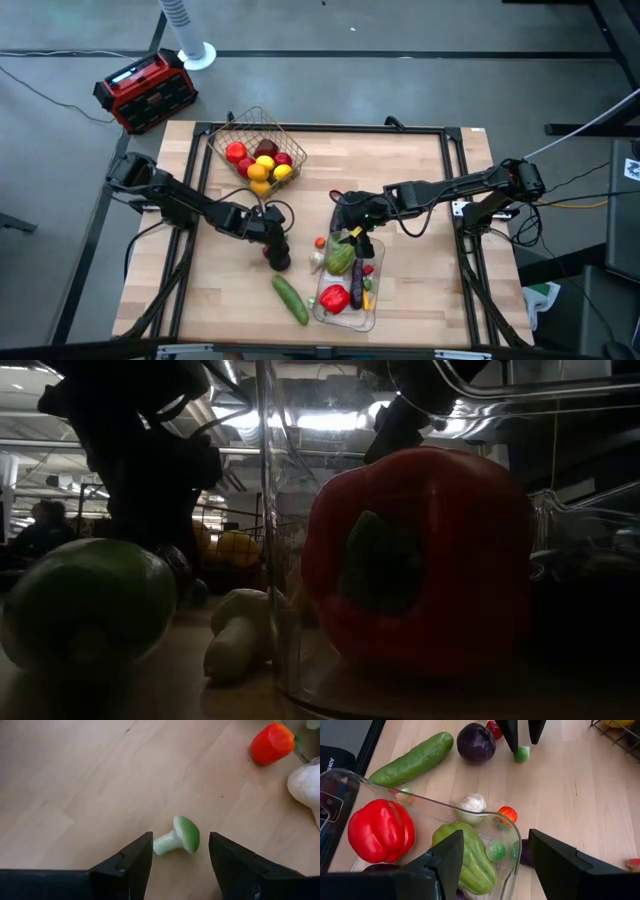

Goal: Sort produce into baskets
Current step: Put the green mushroom into the transparent bin

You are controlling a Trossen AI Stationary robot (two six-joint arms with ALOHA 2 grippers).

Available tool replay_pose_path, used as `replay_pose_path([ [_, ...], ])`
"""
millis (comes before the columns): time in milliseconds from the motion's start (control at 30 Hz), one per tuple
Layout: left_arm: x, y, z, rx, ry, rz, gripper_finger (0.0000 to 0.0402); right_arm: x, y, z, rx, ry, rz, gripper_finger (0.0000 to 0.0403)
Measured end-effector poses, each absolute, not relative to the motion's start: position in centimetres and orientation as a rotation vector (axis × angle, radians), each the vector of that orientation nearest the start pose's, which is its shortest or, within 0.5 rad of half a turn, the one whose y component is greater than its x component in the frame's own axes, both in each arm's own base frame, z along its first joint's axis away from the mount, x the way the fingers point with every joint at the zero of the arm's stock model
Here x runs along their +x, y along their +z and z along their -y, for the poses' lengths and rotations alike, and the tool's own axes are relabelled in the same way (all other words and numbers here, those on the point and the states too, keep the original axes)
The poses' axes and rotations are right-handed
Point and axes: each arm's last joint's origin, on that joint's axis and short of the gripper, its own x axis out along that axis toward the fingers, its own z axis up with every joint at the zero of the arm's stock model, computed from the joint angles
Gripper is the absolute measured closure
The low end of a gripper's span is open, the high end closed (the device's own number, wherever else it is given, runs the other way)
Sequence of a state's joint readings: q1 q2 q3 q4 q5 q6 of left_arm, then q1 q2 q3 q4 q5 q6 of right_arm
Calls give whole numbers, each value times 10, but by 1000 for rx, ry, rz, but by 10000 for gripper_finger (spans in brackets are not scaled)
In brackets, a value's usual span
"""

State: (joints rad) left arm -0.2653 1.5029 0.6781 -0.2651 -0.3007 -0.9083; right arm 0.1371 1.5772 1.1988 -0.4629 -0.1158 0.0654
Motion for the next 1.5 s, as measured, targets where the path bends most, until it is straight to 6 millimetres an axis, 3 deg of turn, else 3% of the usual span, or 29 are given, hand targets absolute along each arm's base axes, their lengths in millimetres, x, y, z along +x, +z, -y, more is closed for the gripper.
replay_pose_path([
  [300,255,125,59,-482,501,-981,218,333,262,-49,52,211,-838,182],
  [500,258,122,60,-503,507,-985,262,333,262,-49,52,211,-838,182],
  [667,260,130,60,-522,462,-985,292,333,262,-49,53,211,-838,182],
  [867,273,156,62,-560,389,-889,287,333,262,-49,52,211,-838,182],
  [1167,305,196,74,-619,140,-488,285,333,261,-48,28,157,-835,182],
  [1333,310,201,78,-643,103,-408,284,334,261,-47,18,134,-833,182],
  [1500,320,191,92,-648,42,-347,284,334,262,-47,10,114,-829,182],
])
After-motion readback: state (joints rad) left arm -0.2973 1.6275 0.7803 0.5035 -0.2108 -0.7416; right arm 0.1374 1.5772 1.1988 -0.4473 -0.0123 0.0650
